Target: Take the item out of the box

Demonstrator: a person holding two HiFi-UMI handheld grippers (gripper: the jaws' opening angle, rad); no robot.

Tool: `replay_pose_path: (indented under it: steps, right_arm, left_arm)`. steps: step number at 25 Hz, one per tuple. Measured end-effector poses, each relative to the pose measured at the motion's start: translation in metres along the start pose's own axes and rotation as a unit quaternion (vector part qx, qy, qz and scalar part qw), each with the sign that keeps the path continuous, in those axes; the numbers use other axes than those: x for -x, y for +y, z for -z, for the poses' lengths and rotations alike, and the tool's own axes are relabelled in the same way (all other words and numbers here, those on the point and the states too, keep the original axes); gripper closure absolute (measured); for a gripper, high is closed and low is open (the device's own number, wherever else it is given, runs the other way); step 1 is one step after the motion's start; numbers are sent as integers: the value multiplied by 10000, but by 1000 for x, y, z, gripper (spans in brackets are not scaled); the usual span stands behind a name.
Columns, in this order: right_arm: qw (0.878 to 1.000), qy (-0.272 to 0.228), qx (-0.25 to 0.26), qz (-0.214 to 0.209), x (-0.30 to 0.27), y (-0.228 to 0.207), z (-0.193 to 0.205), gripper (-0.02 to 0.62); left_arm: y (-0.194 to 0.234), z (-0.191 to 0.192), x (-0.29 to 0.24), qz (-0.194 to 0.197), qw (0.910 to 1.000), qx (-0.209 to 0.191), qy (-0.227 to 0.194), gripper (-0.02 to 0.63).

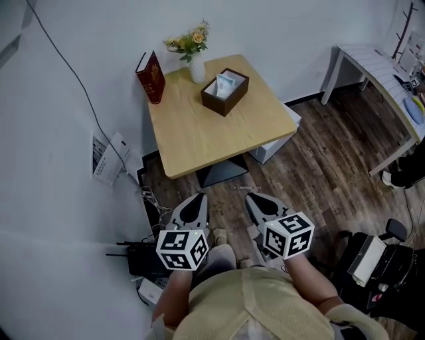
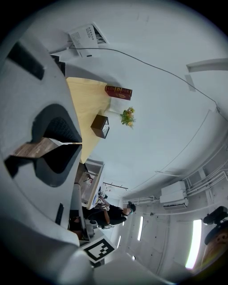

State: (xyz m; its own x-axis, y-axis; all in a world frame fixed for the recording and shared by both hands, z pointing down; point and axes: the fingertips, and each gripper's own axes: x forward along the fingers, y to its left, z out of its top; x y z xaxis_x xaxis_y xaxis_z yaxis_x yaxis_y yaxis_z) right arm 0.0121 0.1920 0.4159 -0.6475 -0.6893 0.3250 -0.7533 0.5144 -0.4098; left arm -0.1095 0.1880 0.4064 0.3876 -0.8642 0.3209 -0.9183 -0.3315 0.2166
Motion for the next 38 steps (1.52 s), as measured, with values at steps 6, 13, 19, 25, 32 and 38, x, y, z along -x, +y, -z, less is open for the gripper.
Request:
replay_pose_path:
  steps: [6, 13, 19, 25, 32, 38]
  right_arm:
    - [10000, 86, 3, -12, -41, -2, -15, 565]
    - [9998, 187, -42, 86, -79, -8, -27, 565]
    - [9995, 264, -15, 142, -109, -6, -35, 565]
    - [9995, 241, 23, 207, -142, 0, -46, 565]
    - [9995, 264, 51, 176, -181, 8, -54, 565]
    - [9993, 305, 118, 197, -198, 9, -59, 565]
  left_arm:
    - [32, -11, -24, 17, 10000, 58, 55, 577]
    - [56, -21, -52, 131, 9997, 87, 162, 577]
    - [81, -30, -69, 209, 9995, 108, 198, 577]
    - [103, -40, -82, 355, 9989, 43, 287, 577]
    - [128, -47, -96, 483, 9983, -50, 329, 577]
    - [139, -49, -106, 532, 9980, 13, 347, 577]
